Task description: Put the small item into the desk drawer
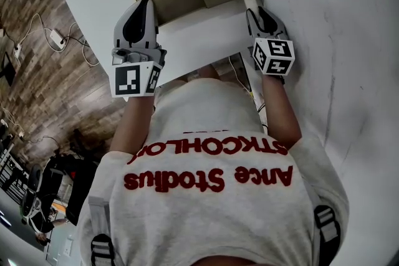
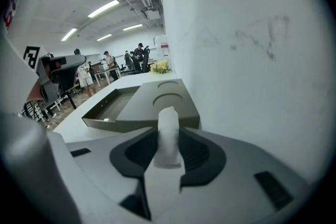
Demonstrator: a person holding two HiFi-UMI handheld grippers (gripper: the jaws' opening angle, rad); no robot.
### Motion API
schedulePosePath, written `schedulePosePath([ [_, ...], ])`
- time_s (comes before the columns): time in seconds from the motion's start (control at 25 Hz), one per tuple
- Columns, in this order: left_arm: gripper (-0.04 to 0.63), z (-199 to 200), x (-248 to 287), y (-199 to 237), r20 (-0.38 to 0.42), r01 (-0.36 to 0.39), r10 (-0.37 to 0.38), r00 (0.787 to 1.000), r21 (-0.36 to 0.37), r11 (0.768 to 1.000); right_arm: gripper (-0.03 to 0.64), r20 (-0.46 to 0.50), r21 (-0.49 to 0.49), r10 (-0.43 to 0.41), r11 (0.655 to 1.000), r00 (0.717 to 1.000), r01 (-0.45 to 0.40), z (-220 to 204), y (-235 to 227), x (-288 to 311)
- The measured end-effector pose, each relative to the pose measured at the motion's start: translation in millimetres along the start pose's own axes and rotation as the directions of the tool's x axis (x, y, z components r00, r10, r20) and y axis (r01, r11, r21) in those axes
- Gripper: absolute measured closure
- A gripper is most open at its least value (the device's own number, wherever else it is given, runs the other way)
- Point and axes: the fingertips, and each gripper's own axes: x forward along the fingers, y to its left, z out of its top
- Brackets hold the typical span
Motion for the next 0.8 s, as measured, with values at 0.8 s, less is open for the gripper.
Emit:
schedulePosePath([
  [0.8, 0.588, 101.4, -9.1, 7.9, 0.229, -0.073, 0.054, 0.972, 0.073, 0.995, 0.491, 0.509, -0.106, 0.073, 0.994, 0.858, -0.022, 197.0, 41.0, -108.7],
])
